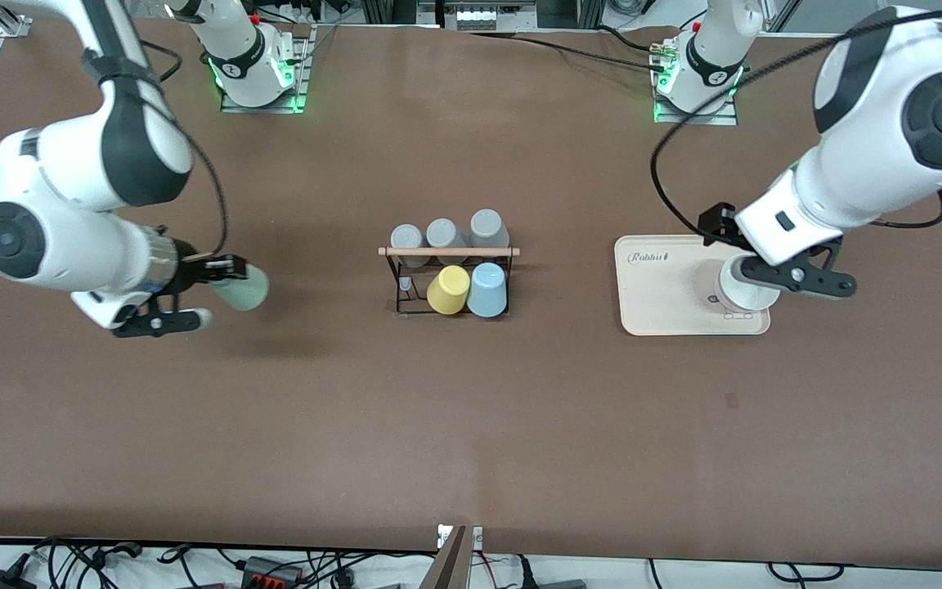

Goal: Hang scattered cups on rack with three cups
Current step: 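Withdraw the left gripper while the right gripper lifts the green cup, then carry the green cup with the right gripper over the rack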

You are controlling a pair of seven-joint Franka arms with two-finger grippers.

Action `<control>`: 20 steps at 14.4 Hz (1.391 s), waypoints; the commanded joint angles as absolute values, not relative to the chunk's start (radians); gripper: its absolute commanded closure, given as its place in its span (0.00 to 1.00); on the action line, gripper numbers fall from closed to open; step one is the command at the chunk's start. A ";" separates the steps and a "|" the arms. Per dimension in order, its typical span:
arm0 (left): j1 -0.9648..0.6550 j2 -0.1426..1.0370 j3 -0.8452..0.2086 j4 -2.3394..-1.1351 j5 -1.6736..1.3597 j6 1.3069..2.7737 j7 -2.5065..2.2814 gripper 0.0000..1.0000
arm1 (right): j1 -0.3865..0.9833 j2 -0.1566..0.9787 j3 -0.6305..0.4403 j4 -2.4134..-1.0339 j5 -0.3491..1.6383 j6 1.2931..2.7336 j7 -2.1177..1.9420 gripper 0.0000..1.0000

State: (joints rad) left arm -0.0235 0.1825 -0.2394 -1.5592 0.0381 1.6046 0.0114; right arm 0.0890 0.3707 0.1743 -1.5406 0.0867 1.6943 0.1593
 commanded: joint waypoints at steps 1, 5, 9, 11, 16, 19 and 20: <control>0.046 0.060 -0.253 -1.719 0.023 1.674 0.166 0.00 | 0.208 0.399 0.169 -1.450 0.130 1.678 0.276 0.99; 0.049 0.055 -0.253 -1.726 0.023 1.680 0.164 0.00 | 0.256 0.449 0.170 -1.349 0.159 1.681 0.376 0.99; 0.046 0.055 -0.253 -1.724 0.023 1.677 0.164 0.00 | 0.293 0.489 0.170 -1.328 0.201 1.730 0.437 0.99; 0.046 0.057 -0.255 -1.723 0.023 1.677 0.164 0.00 | 0.320 0.526 0.170 -1.299 0.199 1.732 0.448 0.99; 0.045 0.057 -0.256 -1.721 0.023 1.677 0.164 0.00 | 0.374 0.606 0.169 -1.229 0.192 1.743 0.545 0.99; 0.044 0.057 -0.259 -1.721 0.023 1.677 0.164 0.00 | 0.380 0.620 0.169 -1.230 0.183 1.733 0.546 0.99; 0.044 0.057 -0.259 -1.721 0.023 1.677 0.164 0.00 | 0.397 0.623 0.167 -1.230 0.169 1.733 0.546 0.99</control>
State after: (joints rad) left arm 0.0346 0.0822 -0.2513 -1.6997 0.0378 1.6654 0.1425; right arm 0.3711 0.6015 0.1738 -1.2678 0.1833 1.7540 0.5268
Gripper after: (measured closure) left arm 0.000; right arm 0.370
